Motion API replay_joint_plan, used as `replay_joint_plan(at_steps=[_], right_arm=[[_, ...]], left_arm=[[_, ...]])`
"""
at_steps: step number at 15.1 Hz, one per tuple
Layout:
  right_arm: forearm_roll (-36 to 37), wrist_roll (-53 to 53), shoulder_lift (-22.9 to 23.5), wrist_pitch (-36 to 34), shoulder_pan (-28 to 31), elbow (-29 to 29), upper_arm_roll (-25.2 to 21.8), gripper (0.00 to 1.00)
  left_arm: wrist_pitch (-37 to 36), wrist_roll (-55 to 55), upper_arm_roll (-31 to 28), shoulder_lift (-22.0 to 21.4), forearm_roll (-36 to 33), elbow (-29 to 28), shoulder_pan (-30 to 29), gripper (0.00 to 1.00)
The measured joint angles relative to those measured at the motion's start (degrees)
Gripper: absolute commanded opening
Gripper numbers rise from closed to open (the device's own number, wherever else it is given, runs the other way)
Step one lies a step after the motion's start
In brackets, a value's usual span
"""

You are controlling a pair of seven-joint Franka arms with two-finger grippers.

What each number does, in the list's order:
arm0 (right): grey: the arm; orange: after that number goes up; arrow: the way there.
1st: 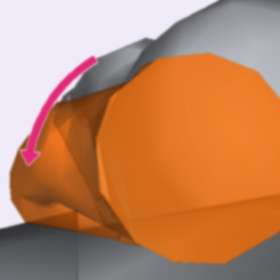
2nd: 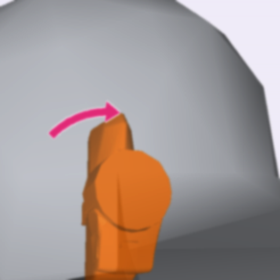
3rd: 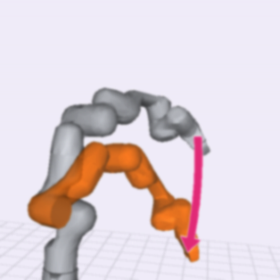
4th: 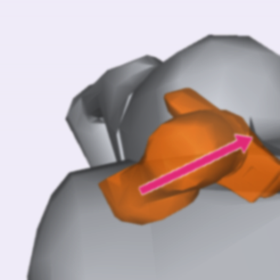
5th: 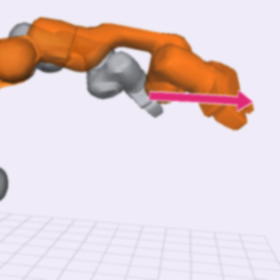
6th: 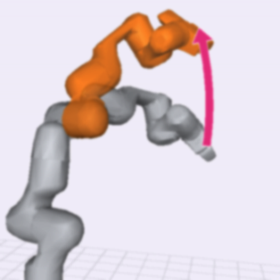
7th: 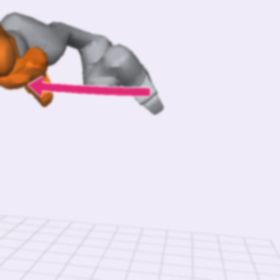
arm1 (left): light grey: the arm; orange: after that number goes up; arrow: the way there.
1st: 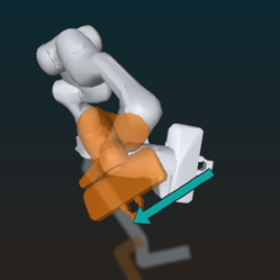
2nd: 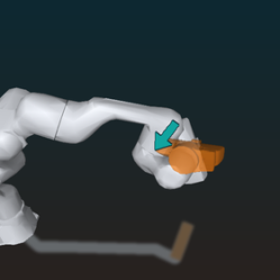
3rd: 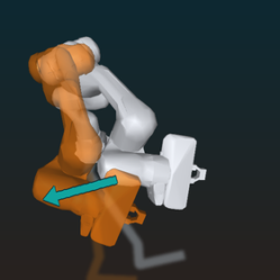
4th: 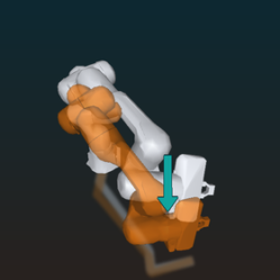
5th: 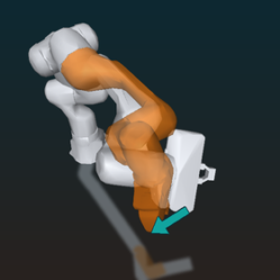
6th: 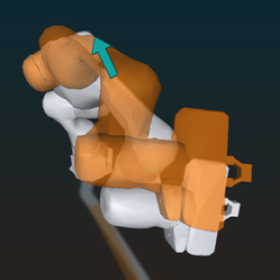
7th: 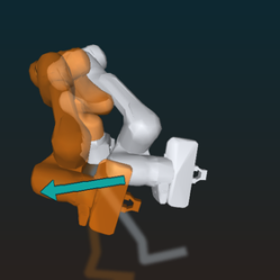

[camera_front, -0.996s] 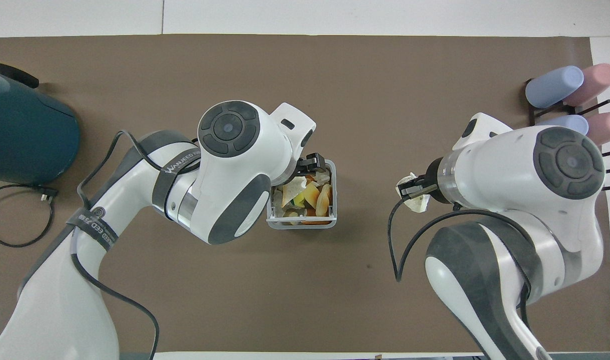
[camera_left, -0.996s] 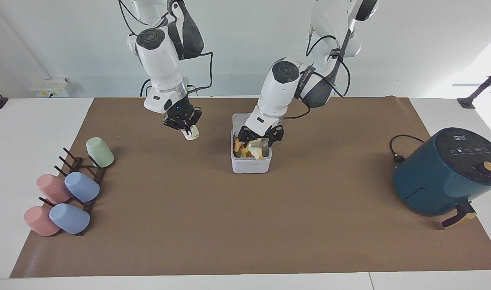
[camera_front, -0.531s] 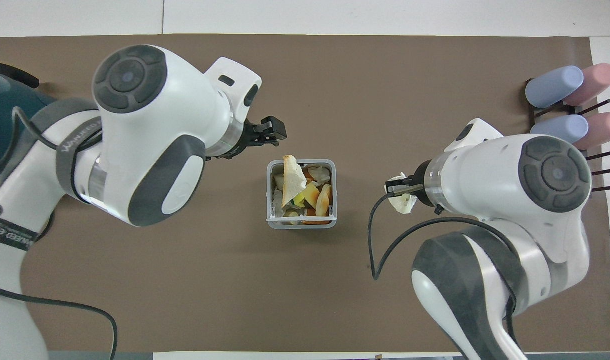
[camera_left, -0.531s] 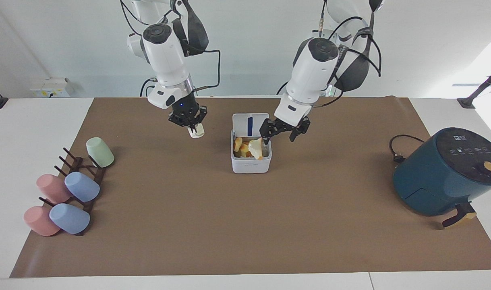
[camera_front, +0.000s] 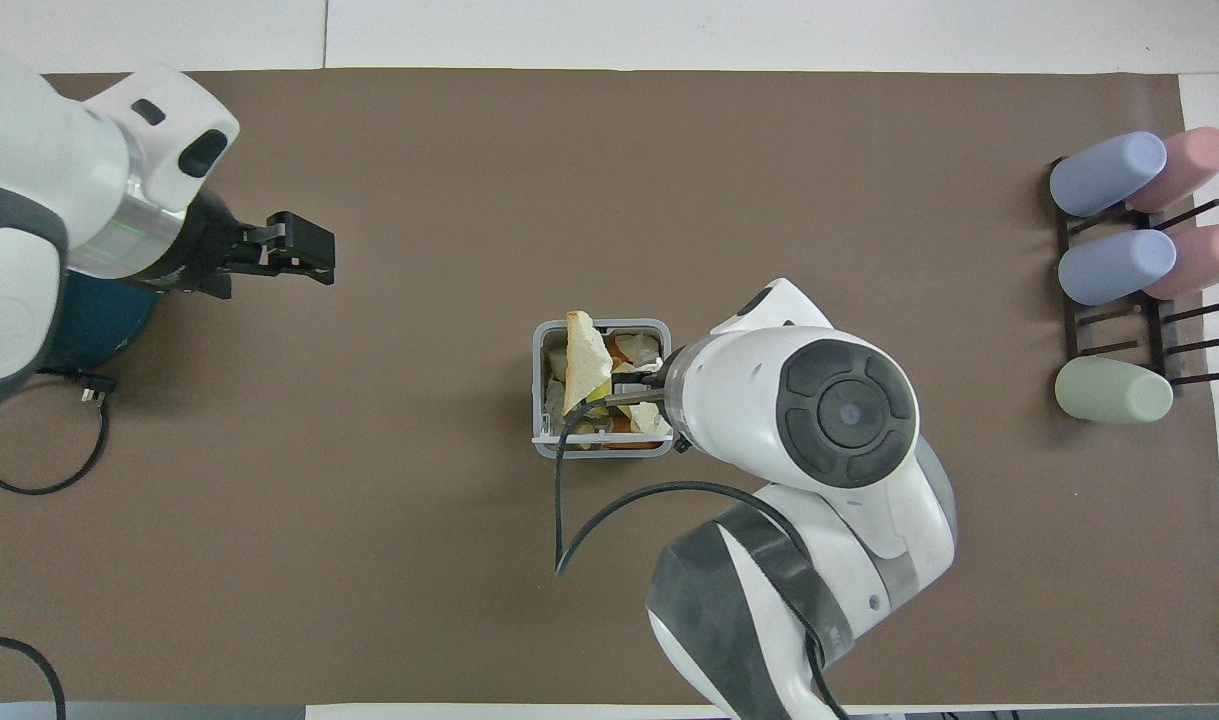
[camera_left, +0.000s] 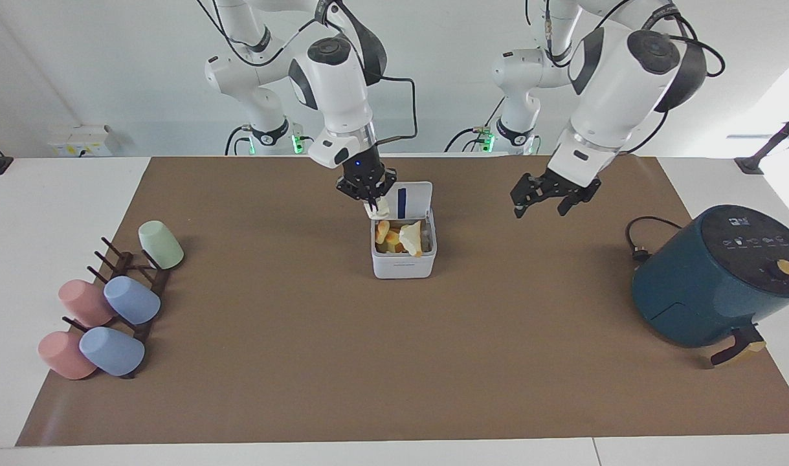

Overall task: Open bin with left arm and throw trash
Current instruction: 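Drop the scrap into the bin with the right gripper while the left gripper withdraws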

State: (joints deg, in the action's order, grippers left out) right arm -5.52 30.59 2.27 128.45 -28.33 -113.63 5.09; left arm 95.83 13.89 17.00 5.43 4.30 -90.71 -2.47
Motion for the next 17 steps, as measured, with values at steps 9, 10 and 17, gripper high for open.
replay_joint_plan(at_steps=[9,10,17], right_arm=[[0.0,1.5,4.5,7.3,-1.6,0.7,0.0,0.0],[0.0,1.5,4.5,7.3,-1.8,0.7,0.1,0.0],[0.0,1.4,6.1,11.7,-2.7,0.6,0.2,0.0]], left_arm=[[-8.2,-8.6,0.1,-7.0,-1.0,-0.3,-4.8,1.0],[-9.2,-8.4,-0.1,-7.1,-1.0,-0.3,-4.9,1.0],[-12.5,-8.3,-8.5,-7.5,-1.0,0.1,2.8,1.0]])
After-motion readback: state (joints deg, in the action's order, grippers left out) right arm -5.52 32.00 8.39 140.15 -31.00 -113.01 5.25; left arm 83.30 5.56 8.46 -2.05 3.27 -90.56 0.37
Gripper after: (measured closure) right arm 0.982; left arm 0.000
